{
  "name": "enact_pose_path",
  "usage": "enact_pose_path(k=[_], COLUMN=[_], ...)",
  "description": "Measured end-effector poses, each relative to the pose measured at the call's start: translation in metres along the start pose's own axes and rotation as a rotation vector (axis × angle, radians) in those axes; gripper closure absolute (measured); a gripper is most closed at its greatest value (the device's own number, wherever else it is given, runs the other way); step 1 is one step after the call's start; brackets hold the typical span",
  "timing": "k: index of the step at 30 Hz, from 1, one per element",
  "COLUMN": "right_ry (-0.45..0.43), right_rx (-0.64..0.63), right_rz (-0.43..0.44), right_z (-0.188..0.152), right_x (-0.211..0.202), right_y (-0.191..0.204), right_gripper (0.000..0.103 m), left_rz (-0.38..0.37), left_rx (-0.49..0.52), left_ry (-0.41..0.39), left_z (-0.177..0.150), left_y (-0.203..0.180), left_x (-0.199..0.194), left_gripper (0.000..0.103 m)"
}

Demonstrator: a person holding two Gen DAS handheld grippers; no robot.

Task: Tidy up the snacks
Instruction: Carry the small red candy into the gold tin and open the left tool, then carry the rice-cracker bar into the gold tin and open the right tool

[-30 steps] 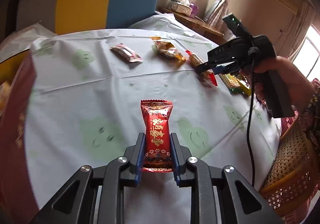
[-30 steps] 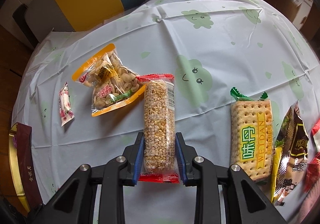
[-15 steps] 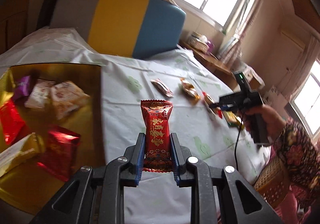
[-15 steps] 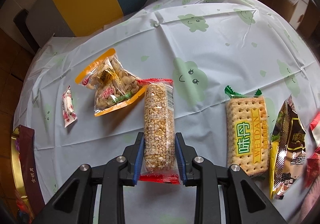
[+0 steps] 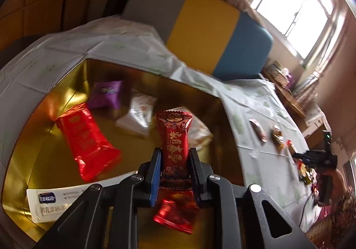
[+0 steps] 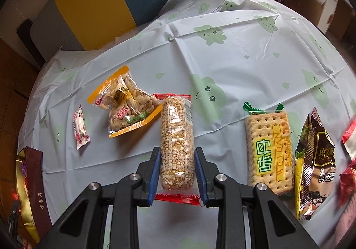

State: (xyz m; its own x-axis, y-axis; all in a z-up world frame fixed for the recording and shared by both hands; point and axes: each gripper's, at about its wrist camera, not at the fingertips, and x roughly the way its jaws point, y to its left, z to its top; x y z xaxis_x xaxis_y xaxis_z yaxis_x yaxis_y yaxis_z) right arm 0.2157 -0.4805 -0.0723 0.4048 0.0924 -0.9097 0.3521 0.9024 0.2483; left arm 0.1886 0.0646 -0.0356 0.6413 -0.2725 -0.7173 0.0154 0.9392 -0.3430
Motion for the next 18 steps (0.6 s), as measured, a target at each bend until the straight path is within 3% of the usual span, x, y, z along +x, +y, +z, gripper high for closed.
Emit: enact_pose_path(k=[7, 9, 11, 18], right_ry=[-0.020, -0.033, -0.049, -0.104], right_rx=[0.010, 0.009, 0.005, -0.055], right_rz=[-0.010, -0.009, 0.004, 0.076], right_z=[0.001, 0.000, -0.002, -0.012], right_x=[-0.003, -0.007, -0.013, -0.030], right_y=[-0.001, 0.000, 0.004, 0.029], right_gripper=[0.073, 0.073, 0.073, 0.073], left_rz=[0.110, 0.104, 0.097, 0.131], left_rx=[-0.087, -0.124, -0.124, -0.095], left_ry=[0.053, 0.065, 0.051, -0.003], left_z=[0.007, 0.006, 0.003, -0.007], left_y=[0.033, 0.039, 0.040, 0.039], left_x=[0.023, 0.024, 0.020, -0.002], left_gripper=[0.075, 0.073, 0.068, 0.068])
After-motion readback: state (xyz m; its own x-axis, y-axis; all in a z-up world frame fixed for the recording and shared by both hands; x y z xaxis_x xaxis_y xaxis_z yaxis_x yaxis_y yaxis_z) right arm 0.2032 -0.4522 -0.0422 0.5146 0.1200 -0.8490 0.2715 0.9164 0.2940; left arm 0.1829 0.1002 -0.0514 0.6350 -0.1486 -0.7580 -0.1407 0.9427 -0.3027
